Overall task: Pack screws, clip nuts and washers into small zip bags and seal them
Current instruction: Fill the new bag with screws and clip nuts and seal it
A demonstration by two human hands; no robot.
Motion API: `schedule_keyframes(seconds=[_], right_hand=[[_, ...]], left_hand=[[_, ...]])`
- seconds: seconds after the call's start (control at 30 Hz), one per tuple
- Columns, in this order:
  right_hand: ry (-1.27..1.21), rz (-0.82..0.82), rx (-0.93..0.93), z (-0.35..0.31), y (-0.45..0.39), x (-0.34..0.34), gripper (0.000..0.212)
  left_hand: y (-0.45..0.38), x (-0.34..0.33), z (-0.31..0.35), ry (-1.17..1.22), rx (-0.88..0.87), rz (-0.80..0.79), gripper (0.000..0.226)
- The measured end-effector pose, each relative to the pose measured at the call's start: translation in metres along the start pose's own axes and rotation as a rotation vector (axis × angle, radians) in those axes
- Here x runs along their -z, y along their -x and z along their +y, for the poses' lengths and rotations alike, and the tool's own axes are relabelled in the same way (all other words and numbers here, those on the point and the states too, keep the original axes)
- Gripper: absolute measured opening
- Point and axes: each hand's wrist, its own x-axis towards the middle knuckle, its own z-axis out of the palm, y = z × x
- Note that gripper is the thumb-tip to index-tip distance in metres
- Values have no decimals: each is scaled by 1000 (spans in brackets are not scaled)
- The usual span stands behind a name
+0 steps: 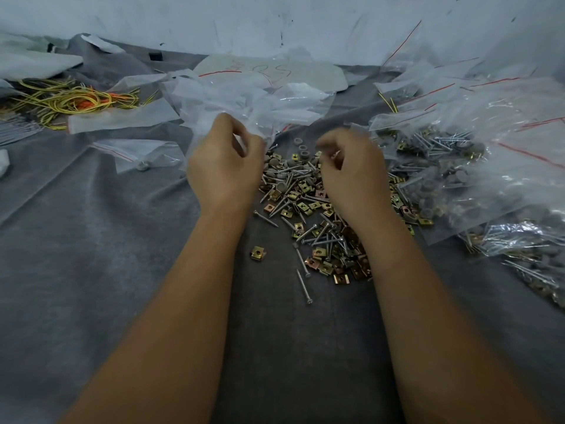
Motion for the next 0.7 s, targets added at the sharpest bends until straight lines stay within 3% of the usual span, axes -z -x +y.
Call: schedule_keyframes(seconds=[0.07, 0.17, 0.3, 0.7], right_hand=[[136, -157, 13, 1, 1, 1, 17], [349, -388, 48, 0, 3, 3, 18], [413, -468, 136, -1, 1, 4, 32], [273, -302, 14, 2, 2, -4, 29]], left_hand=[[-1, 0, -2, -27, 35, -25, 7], [1, -7, -7, -110, 70, -262, 9], [2, -14, -11, -28, 90, -422, 5], [3, -16, -14, 73, 99, -472, 10]])
